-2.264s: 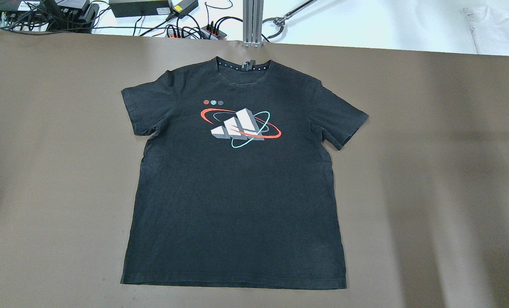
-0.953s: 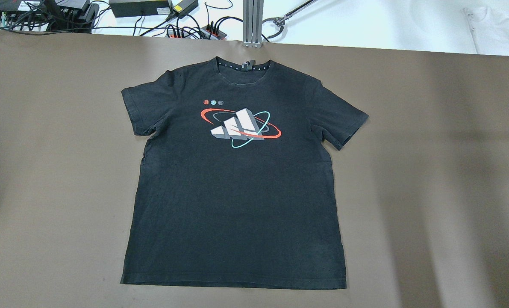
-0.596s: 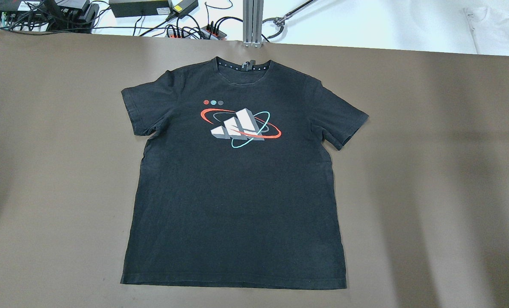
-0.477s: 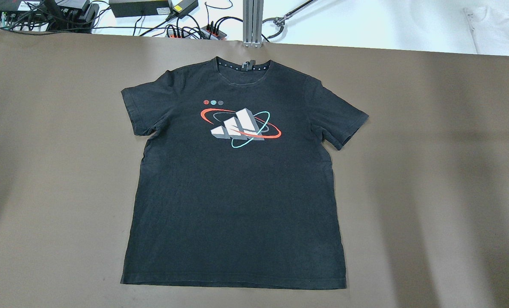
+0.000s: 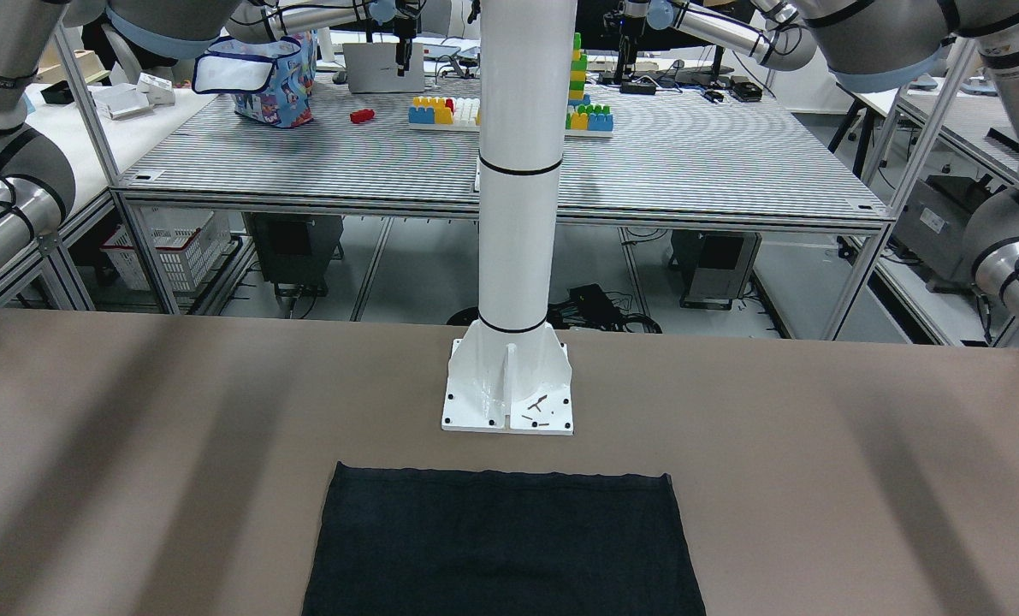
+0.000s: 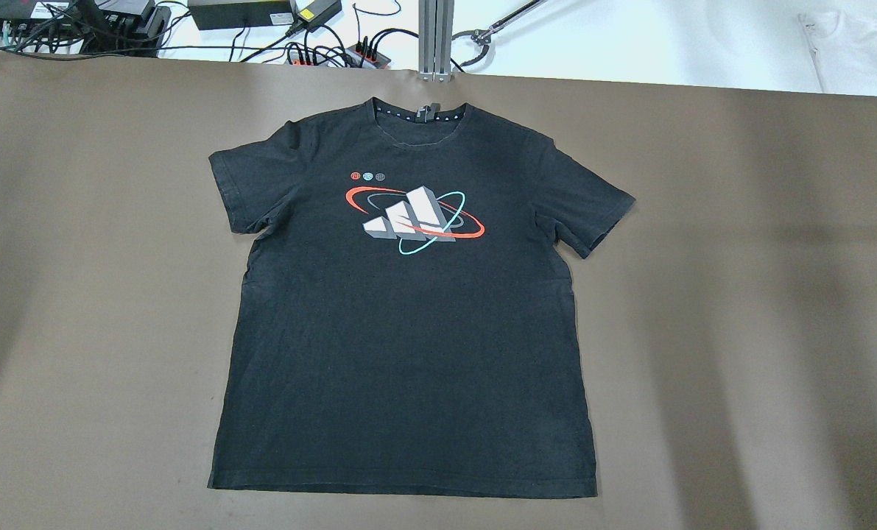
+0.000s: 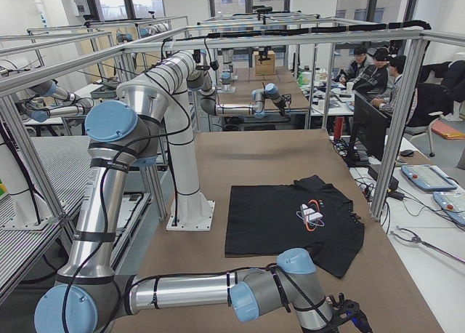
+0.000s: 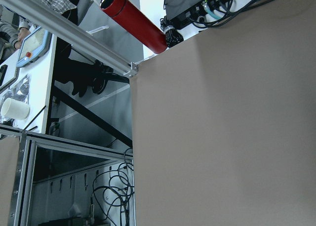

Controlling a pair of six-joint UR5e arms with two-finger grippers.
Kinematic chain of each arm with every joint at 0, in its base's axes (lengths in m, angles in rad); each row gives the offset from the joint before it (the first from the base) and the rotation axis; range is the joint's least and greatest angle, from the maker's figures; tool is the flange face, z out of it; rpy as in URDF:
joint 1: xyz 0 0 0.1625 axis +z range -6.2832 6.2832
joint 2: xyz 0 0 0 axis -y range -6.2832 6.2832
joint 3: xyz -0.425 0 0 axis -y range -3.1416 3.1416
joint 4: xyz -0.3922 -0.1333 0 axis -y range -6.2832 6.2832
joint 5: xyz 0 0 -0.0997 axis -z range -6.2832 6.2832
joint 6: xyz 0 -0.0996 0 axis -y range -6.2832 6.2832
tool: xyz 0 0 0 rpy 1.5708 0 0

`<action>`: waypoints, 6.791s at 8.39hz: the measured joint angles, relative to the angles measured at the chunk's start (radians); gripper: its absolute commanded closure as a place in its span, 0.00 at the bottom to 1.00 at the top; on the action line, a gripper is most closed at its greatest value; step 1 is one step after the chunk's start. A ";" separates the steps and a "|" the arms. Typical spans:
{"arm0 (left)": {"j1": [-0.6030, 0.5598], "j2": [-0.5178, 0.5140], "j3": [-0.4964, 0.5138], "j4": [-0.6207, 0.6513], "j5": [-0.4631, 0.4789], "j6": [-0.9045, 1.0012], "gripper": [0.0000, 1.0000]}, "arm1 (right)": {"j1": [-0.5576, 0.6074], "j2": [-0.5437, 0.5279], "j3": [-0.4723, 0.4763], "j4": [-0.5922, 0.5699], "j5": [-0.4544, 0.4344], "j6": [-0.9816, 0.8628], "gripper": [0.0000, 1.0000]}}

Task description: Fold clothes

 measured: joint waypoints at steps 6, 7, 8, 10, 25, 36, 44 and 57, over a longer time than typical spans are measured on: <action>0.139 -0.118 0.068 -0.088 -0.043 -0.010 0.00 | -0.194 0.126 -0.015 0.035 0.022 0.072 0.06; 0.171 -0.161 0.104 -0.088 -0.053 -0.021 0.00 | -0.233 0.168 -0.041 0.035 0.022 0.116 0.06; 0.202 -0.198 0.138 -0.089 -0.069 -0.057 0.00 | -0.279 0.208 -0.069 0.035 0.023 0.182 0.06; 0.280 -0.278 0.185 -0.089 -0.105 -0.177 0.00 | -0.387 0.290 -0.107 0.035 0.022 0.346 0.06; 0.569 -0.699 0.740 -0.370 -0.200 -0.679 0.47 | -0.567 0.402 -0.125 0.039 0.015 0.583 0.06; 0.529 -0.687 0.729 -0.370 -0.215 -0.663 0.60 | -0.568 0.401 -0.120 0.042 0.013 0.583 0.06; 0.525 -0.686 0.696 -0.372 -0.219 -0.672 1.00 | -0.570 0.400 -0.121 0.042 0.013 0.583 0.06; 0.772 -0.813 0.561 -0.271 0.034 -1.137 0.25 | -0.588 0.400 -0.123 0.044 0.013 0.592 0.06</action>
